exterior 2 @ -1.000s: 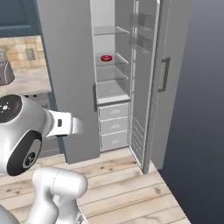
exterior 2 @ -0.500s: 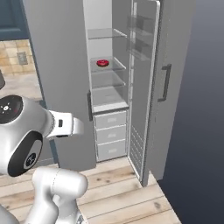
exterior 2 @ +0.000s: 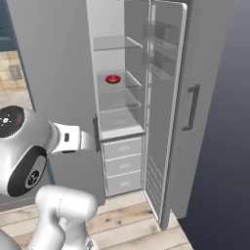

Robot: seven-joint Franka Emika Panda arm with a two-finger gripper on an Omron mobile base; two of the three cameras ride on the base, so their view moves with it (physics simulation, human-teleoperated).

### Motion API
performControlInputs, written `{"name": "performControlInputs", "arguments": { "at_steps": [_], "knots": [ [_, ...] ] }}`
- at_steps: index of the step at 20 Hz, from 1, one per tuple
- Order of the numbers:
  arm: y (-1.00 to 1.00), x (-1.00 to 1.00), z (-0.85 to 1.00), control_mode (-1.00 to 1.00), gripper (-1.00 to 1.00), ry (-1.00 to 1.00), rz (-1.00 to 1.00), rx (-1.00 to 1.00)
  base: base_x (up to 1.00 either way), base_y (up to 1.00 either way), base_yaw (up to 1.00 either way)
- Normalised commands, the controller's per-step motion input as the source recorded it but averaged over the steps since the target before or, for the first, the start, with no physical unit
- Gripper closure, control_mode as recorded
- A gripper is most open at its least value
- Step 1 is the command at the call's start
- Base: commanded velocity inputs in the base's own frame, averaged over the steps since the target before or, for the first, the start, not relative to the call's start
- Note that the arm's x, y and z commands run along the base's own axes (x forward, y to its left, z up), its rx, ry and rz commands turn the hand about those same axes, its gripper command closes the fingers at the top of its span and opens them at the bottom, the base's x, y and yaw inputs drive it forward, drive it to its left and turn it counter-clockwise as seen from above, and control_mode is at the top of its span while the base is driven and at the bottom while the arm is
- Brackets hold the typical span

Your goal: Take the cake and donut from the fridge and place them on the empty tray on the dining counter.

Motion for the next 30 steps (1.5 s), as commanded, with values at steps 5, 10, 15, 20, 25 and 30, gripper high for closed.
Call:
{"name": "performControlInputs", "arguments": {
  "at_steps": [5, 10, 15, 20, 25, 30],
  "knots": [
    [0.00, 0.00, 0.00, 1.00, -1.00, 0.00, 0.00, 0.00, 0.70, -0.05, 0.00],
    [0.00, 0.00, 0.00, 1.00, -1.00, 0.00, 0.00, 0.00, 0.73, 0.00, 0.00],
    [0.00, 0.00, 0.00, 1.00, -1.00, 0.00, 0.00, 0.00, 0.67, -0.20, 0.02],
    [0.00, 0.00, 0.00, 1.00, -1.00, 0.00, 0.00, 0.00, 0.50, -0.40, 0.02],
    [0.00, 0.00, 0.00, 1.00, -1.00, 0.00, 0.00, 0.00, 0.63, -0.09, 0.01],
    [0.00, 0.00, 0.00, 1.00, -1.00, 0.00, 0.00, 0.00, 0.86, 0.13, 0.09]
  ]
}}
